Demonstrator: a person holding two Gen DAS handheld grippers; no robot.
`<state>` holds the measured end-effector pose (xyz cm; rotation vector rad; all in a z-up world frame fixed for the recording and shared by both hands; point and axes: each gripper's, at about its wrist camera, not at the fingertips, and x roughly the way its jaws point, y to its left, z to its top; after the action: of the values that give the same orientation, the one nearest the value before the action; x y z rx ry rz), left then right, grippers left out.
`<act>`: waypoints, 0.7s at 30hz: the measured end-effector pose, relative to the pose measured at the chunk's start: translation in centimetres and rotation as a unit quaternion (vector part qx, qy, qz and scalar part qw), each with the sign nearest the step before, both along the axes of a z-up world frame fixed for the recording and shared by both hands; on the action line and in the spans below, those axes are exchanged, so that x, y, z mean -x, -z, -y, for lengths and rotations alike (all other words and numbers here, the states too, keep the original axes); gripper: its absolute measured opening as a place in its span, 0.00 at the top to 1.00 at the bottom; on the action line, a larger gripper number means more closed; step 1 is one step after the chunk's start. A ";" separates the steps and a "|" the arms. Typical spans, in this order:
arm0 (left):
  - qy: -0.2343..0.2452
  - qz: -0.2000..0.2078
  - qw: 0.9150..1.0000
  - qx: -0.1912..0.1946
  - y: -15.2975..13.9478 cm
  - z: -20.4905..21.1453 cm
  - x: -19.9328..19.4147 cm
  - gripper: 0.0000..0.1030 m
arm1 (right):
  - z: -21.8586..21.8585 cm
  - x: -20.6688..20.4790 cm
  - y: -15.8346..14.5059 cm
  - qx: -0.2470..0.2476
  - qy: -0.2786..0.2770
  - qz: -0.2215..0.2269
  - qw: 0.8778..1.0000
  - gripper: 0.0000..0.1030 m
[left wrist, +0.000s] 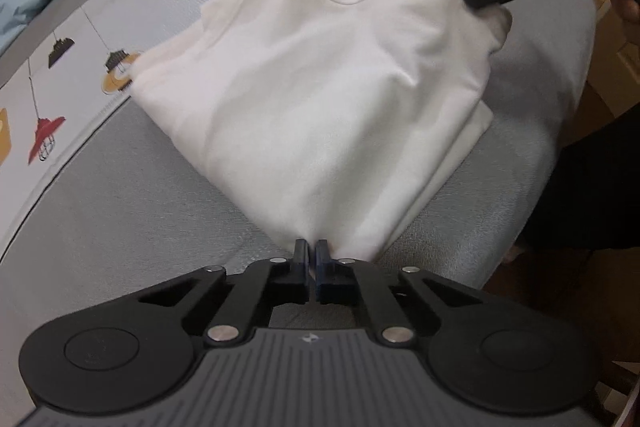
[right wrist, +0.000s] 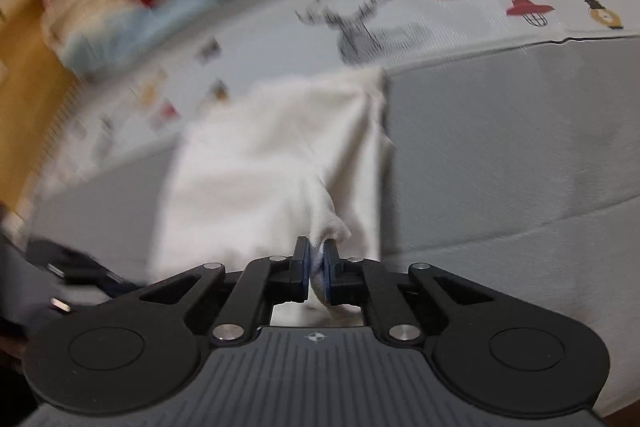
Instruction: Fold small clothes
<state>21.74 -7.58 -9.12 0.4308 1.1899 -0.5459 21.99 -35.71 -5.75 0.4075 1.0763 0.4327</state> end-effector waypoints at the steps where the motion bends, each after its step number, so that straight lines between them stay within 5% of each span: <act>1: -0.003 -0.003 1.000 0.003 -0.1 -0.4 0.1 1.00 | 0.4 0.1 -0.4 -0.016 0.005 0.002 1.000 0.94; 4: -0.004 -0.023 0.999 -0.028 1.0 -1.6 0.2 1.00 | 0.5 0.3 -0.1 0.003 -0.008 -0.013 1.000 0.94; 7: 0.001 -0.038 0.997 -0.062 2.2 -2.0 0.6 1.00 | -1.0 0.4 1.6 0.111 -0.037 -0.049 0.992 0.93; 10: -0.043 -0.031 0.998 0.028 -0.3 -3.2 -0.4 0.96 | -1.4 0.5 1.2 0.181 -0.026 -0.015 0.983 0.88; 13: -0.079 -0.006 0.992 0.094 -2.3 -4.0 -1.1 0.70 | -0.6 0.7 -0.9 0.172 0.019 0.047 0.984 0.88; 17: -0.102 0.012 0.990 0.098 -2.5 -3.6 -2.1 0.68 | -1.3 1.1 -1.6 0.141 -0.001 0.089 0.986 0.85; 21: -0.097 0.010 0.991 0.093 -2.1 -2.1 -2.5 0.68 | -3.7 0.5 0.1 0.175 -0.053 0.069 0.981 0.81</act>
<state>24.20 -5.50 -7.03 0.1584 1.1365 -0.4777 21.50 -32.03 -5.81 0.0075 1.0179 0.3510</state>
